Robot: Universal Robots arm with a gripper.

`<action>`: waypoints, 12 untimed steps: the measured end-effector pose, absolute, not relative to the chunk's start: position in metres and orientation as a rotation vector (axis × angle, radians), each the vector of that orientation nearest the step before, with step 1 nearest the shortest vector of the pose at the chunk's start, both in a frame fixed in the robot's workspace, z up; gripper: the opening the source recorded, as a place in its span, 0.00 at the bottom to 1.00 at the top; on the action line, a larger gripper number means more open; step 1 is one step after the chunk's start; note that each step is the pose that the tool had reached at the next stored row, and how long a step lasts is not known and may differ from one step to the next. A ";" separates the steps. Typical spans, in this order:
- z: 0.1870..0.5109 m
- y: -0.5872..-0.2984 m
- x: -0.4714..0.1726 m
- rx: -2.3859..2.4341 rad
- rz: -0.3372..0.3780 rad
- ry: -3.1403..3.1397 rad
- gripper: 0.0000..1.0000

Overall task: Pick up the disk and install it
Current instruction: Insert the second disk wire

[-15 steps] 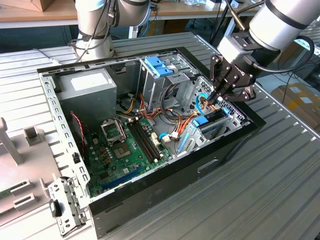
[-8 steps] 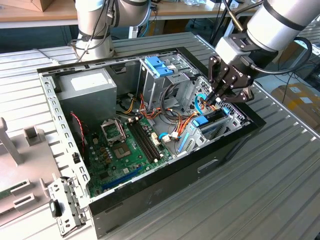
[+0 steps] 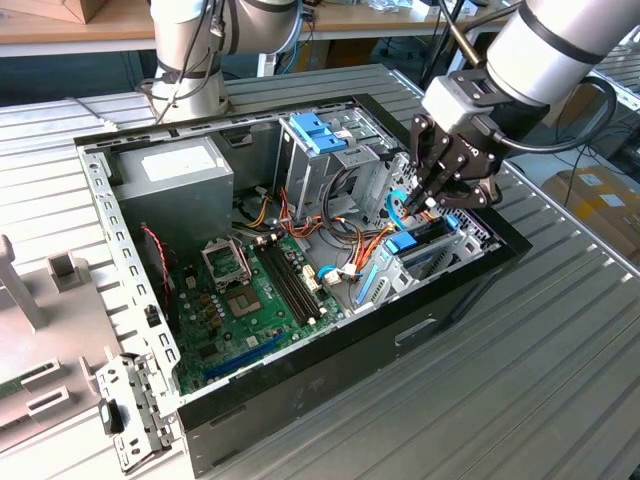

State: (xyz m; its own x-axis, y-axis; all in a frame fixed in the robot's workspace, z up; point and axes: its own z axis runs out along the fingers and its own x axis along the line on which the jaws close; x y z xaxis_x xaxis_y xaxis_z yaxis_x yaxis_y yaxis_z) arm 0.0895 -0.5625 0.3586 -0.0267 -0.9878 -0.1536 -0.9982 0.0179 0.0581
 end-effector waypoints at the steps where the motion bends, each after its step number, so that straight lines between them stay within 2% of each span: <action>1: 0.358 -0.563 0.089 -2.142 0.230 2.190 0.16; 12: 0.357 -0.563 0.071 -2.140 0.233 2.189 0.16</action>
State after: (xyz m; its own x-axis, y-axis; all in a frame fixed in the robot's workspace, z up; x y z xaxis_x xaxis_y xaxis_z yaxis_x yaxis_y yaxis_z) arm 0.0708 -0.5625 0.3568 -0.0267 -0.9873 -0.1567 -0.9981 0.0178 0.0581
